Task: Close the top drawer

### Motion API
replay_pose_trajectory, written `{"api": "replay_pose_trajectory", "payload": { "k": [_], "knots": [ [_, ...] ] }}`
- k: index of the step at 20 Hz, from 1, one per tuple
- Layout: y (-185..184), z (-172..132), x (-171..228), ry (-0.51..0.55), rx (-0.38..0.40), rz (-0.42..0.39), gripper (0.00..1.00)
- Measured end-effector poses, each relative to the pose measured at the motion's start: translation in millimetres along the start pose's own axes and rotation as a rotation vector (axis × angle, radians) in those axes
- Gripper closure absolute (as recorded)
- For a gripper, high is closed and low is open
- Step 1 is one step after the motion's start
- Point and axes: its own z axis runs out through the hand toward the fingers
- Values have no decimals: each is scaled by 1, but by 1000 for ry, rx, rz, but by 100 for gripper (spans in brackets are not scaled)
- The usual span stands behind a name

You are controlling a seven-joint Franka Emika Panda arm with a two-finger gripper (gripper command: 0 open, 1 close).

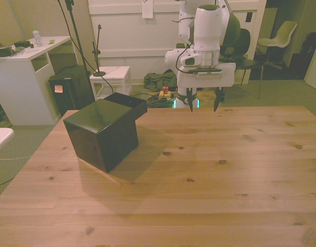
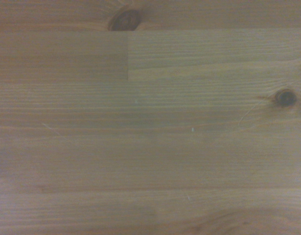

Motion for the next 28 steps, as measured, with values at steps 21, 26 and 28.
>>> {"api": "replay_pose_trajectory", "payload": {
  "k": [21, 26, 28],
  "knots": [
    [56, 6, 53, 156, 28, 339, 0],
    [83, 0, 83, 190, 23, 431, 0],
    [89, -1, 93, 194, 22, 453, 0]
  ]
}}
